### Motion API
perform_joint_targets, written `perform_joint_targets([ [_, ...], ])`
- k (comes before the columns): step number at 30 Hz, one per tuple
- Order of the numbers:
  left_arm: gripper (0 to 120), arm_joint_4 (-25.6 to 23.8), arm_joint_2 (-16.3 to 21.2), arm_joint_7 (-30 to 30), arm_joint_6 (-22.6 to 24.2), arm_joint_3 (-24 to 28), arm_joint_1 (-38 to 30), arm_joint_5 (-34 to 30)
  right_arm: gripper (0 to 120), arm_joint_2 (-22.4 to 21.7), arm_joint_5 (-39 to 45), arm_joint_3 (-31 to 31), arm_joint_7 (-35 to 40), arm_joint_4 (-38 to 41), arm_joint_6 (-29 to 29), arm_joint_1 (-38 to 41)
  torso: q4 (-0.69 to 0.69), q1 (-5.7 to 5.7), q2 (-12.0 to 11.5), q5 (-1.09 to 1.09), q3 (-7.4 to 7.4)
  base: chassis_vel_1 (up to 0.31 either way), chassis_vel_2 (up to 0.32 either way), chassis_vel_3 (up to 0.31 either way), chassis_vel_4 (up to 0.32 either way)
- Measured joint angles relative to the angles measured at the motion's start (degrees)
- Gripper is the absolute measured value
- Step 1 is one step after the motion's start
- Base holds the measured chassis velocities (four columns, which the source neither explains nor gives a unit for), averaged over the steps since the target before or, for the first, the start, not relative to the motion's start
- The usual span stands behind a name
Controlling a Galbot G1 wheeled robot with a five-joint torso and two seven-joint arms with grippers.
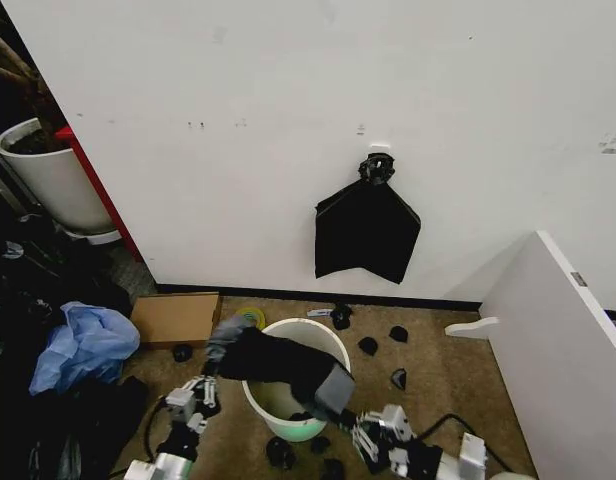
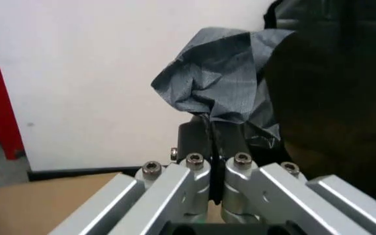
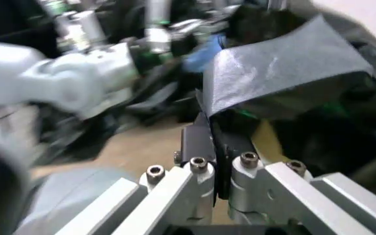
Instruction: Place the garbage bag over the trash bin.
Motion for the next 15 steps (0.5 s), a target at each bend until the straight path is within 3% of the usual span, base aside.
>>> perform_joint_targets([
  [6,0,3.7,0.2,-0.1,0.0,0.0,0.2,4.9,0,1.0,-2.8,0.9,-4.9,-4.2,0.0,1.3,0.00,0.00,0.0,-0.01,0.00,0.000,0.000,0.000,0.000],
  [15,0,7.5,-1.3,-0.1,2.3,1.5,-1.8,6.2,0,3.2,-9.8,3.3,-11.0,-11.3,1.5,4.3,0.01,0.00,0.0,-0.01,0.00,0.000,0.000,0.000,0.000],
])
